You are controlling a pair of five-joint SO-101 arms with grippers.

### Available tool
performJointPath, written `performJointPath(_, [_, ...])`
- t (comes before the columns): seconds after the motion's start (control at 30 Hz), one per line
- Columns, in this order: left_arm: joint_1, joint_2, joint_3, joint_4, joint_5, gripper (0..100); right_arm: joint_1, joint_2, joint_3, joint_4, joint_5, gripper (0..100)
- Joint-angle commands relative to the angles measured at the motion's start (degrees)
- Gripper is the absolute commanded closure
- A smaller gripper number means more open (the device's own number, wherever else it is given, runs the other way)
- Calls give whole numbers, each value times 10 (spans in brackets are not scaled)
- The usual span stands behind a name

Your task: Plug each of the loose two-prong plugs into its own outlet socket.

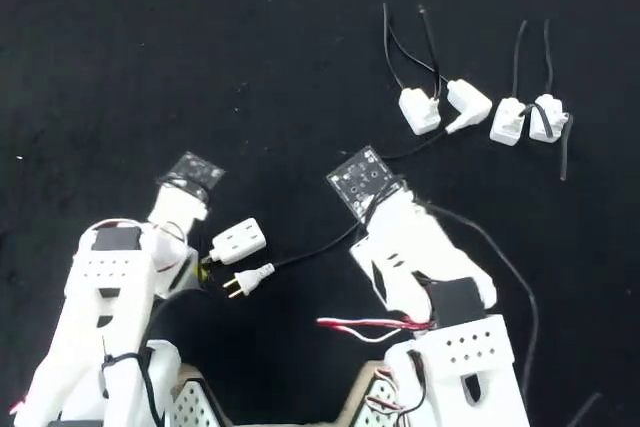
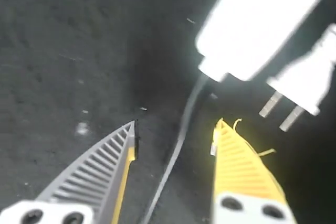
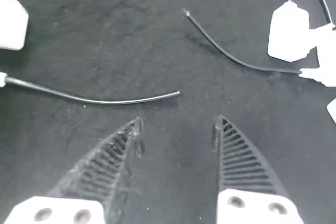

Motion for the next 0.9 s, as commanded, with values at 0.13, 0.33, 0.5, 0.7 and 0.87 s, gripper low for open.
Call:
performJointPath(0.13, [-36, -10, 33, -108, -4, 762, -19, -7, -9, 3, 5, 787])
performJointPath(0.33, [-36, -10, 39, -148, 48, 762, -25, -7, -10, 3, 5, 787])
performJointPath(0.5, [-34, -11, -19, -100, 86, 762, -24, -7, -10, 3, 5, 787])
performJointPath(0.7, [-31, -11, -76, -15, 86, 760, -25, -7, -12, 3, 5, 787])
performJointPath(0.87, [2, -11, -29, -14, 88, 761, -55, 18, -12, 0, 5, 787])
